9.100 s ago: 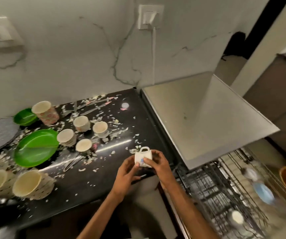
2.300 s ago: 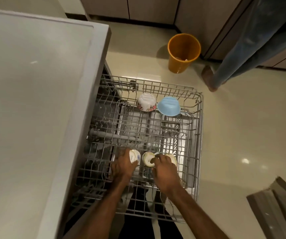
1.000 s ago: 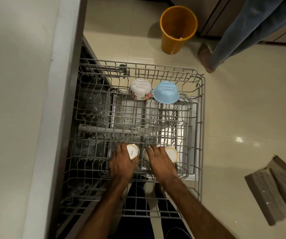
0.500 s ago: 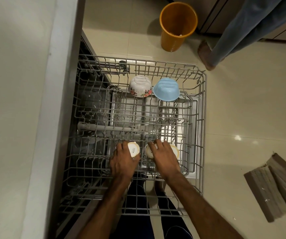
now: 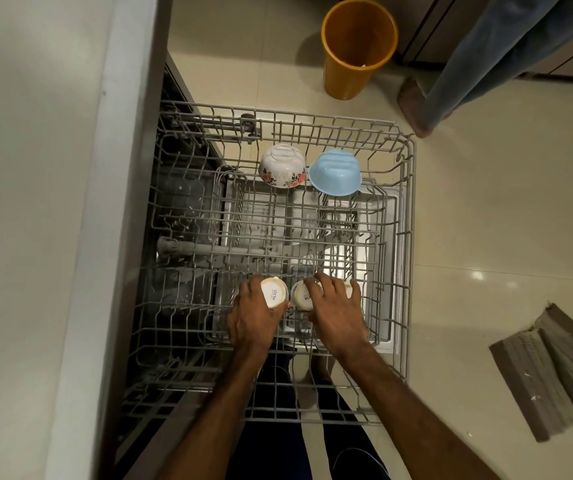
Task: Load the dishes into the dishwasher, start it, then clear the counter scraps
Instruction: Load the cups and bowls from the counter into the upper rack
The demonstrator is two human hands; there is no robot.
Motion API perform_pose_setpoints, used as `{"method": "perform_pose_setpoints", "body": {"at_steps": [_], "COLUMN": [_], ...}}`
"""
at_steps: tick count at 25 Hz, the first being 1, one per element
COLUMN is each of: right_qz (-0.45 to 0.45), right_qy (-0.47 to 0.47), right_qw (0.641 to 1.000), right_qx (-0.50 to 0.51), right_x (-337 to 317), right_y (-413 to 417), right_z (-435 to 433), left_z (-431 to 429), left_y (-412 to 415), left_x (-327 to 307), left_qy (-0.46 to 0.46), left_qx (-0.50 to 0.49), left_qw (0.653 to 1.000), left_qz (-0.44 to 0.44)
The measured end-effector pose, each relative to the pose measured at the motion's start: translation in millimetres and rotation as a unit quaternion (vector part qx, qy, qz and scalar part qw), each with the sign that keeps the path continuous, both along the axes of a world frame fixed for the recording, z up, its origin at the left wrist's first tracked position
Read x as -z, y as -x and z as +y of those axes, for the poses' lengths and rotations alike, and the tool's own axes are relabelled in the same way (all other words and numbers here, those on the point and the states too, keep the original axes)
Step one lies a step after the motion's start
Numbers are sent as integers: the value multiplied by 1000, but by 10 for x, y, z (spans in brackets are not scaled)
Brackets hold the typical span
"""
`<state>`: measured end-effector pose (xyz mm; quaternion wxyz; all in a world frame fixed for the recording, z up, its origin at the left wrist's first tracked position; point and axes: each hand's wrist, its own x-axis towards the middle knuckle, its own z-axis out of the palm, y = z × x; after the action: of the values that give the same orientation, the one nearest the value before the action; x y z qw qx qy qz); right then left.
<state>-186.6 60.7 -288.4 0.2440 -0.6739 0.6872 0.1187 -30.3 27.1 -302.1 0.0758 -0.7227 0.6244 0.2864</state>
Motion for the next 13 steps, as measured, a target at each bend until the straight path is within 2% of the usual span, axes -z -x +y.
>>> {"method": "perform_pose_setpoints", "body": {"at_steps": [13], "right_qz": [4], "right_qy": [22], "right_qw": [1000], "right_qx": [10], "right_x": [-113], "right_y": [-37], "right_z": [48], "left_z": [61], "left_y": [-66], "left_x": [-180], "left_qy": [19], "left_qx": [15], "left_qw": [1000], "left_qz": [5]}}
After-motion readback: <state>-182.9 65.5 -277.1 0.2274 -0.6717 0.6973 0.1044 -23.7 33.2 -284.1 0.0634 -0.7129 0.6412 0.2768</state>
